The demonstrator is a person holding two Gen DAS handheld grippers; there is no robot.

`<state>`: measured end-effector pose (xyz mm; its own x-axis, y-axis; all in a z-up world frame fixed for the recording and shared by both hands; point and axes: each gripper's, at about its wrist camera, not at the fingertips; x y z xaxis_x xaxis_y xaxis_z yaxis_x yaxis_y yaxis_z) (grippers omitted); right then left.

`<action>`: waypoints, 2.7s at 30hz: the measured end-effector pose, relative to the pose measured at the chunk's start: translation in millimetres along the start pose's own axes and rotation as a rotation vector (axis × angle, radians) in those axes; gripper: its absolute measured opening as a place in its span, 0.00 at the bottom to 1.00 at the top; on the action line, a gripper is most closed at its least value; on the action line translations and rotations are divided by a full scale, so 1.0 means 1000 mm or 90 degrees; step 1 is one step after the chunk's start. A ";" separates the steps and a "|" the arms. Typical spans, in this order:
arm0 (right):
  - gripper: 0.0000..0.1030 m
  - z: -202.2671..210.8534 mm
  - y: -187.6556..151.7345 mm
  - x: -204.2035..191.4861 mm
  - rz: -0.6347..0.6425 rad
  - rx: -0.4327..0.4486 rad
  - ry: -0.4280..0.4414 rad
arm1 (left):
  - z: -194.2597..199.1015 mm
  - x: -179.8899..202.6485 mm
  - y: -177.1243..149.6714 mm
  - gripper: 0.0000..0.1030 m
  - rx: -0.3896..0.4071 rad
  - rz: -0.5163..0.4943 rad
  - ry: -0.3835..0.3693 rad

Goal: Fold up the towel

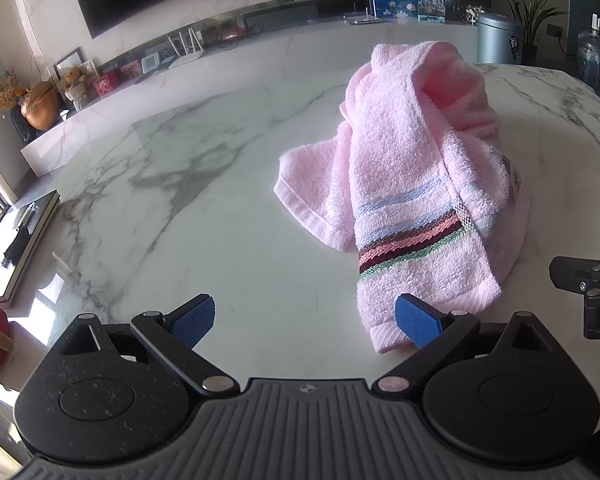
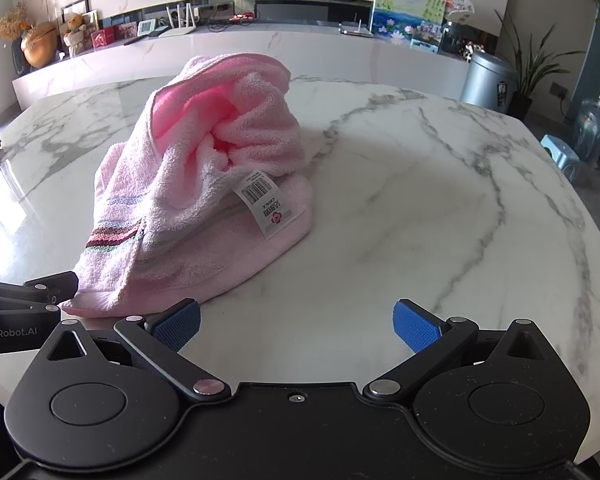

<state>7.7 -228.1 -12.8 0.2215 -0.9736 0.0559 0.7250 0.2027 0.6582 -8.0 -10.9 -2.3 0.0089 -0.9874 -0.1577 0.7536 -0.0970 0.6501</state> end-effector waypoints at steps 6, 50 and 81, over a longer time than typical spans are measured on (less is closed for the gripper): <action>1.00 0.000 0.001 -0.001 0.006 -0.002 -0.002 | 0.000 -0.001 0.000 0.95 -0.004 0.001 -0.001; 0.99 0.016 0.009 -0.016 0.060 0.026 0.043 | 0.010 -0.039 0.026 0.95 0.025 0.010 -0.006; 0.50 0.000 0.025 -0.054 0.142 -0.027 0.261 | -0.069 -0.024 0.069 0.33 -0.050 -0.239 -0.255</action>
<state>13.8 -170.7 0.6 0.6089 -0.7850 -0.1144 0.6543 0.4154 0.6319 88.9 14.8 -4.9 -0.5088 -0.8586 -0.0623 0.7038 -0.4566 0.5443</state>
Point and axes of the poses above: each gripper's, at about its wrist camera, not at the fingertips, and z roughly against the way its jaws point, x to its right, y to its top, and after that the axes turned 3 degrees about z, right-handed
